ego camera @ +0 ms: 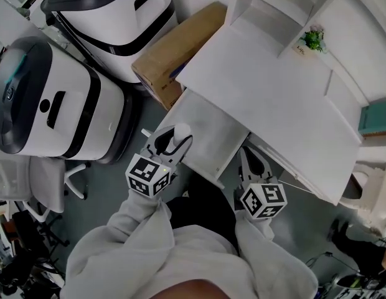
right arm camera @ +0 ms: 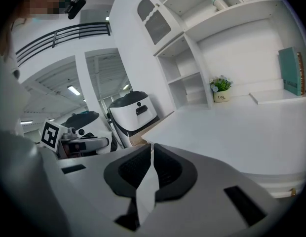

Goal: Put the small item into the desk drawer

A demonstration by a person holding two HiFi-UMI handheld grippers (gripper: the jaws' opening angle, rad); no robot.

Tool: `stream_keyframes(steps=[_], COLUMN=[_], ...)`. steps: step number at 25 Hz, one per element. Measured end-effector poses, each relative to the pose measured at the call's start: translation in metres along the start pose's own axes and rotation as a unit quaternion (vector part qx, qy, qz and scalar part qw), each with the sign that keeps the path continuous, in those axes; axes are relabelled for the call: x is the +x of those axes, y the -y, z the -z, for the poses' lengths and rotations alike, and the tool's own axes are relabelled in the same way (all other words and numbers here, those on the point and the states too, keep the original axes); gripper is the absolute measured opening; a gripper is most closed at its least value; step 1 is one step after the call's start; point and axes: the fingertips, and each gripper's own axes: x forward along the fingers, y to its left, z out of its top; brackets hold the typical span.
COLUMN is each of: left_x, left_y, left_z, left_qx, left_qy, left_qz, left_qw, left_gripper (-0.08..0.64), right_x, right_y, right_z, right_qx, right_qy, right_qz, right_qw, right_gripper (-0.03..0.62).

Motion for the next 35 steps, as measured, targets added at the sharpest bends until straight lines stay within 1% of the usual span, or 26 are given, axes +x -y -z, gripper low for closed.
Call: stream_keyframes(steps=[4, 8, 11, 13, 16, 20, 22, 24, 29, 32, 35], left_x=[0.022, 0.043, 0.059, 0.071, 0.089, 0.112, 0.123, 0.133, 0.153, 0.164, 0.174], left_y=[-0.002, 0.003, 0.008, 0.010, 0.015, 0.021, 0.023, 0.026, 0.030, 0.028, 0.025], left_z=[0.002, 0.007, 0.015, 0.022, 0.037, 0.057, 0.069, 0.081, 0.112, 0.131, 0.146], left_qx=[-0.010, -0.001, 0.004, 0.005, 0.003, 0.004, 0.009, 0.022, 0.063, 0.084, 0.101], left_qy=[-0.020, -0.043, -0.074, -0.101, -0.145, -0.184, -0.205, -0.229, -0.287, -0.316, -0.339], left_qz=[0.011, 0.028, 0.043, 0.055, 0.079, 0.098, 0.107, 0.117, 0.142, 0.149, 0.154], left_qw=[0.9997, 0.9987, 0.9963, 0.9933, 0.9862, 0.9781, 0.9729, 0.9660, 0.9454, 0.9332, 0.9228], left_gripper=[0.190, 0.190, 0.190, 0.190, 0.190, 0.190, 0.190, 0.191, 0.191, 0.192, 0.192], right_x=[0.010, 0.017, 0.020, 0.022, 0.023, 0.021, 0.019, 0.018, 0.016, 0.016, 0.018], right_y=[0.011, 0.018, 0.024, 0.027, 0.031, 0.040, 0.044, 0.047, 0.057, 0.062, 0.064], right_z=[-0.001, -0.001, -0.001, -0.003, -0.006, -0.005, -0.002, -0.001, 0.002, 0.002, 0.004], right_qx=[0.012, 0.019, 0.025, 0.027, 0.030, 0.041, 0.045, 0.047, 0.055, 0.057, 0.059], right_qy=[-0.010, -0.014, -0.016, -0.016, -0.014, -0.011, -0.011, -0.011, -0.012, -0.015, -0.020], right_qz=[0.001, 0.001, 0.001, 0.003, 0.009, 0.020, 0.024, 0.028, 0.042, 0.047, 0.051], right_qw=[1.000, 1.000, 1.000, 1.000, 0.999, 0.999, 0.999, 0.998, 0.998, 0.997, 0.997], right_gripper=[0.043, 0.043, 0.043, 0.043, 0.043, 0.043, 0.043, 0.043, 0.043, 0.043, 0.043])
